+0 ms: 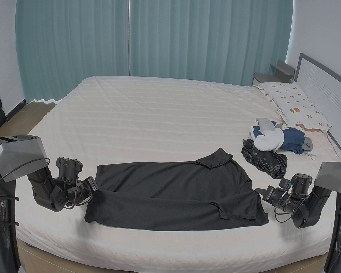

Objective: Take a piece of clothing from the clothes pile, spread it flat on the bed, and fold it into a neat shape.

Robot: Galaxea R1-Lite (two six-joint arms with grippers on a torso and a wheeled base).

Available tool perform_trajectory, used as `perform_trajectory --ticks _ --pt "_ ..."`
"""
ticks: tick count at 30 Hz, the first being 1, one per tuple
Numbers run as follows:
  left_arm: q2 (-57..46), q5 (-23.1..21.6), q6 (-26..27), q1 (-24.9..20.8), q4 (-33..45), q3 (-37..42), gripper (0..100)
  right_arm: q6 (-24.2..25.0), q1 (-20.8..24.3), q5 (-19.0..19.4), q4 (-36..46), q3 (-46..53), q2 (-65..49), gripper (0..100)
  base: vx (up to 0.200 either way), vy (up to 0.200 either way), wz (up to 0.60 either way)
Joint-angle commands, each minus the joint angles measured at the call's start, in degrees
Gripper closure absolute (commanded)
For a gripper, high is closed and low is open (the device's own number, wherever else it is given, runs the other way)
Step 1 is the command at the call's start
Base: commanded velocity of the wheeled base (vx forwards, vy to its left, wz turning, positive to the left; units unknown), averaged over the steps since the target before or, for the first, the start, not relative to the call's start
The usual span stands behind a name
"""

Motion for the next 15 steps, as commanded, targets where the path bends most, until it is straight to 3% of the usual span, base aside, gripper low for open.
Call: perform_trajectory --ticks 1,15 --pt "2.0 0.0 0.0 0.0 -0.1 -0.8 100 0.0 0.9 -0.1 0.0 -1.7 3.0 100 0.000 0.000 0.00" --pt "2.9 1.8 -0.2 0.1 -0.4 -0.8 100 0.8 1.8 -2.0 -0.3 -5.4 4.9 100 0.000 0.000 0.00"
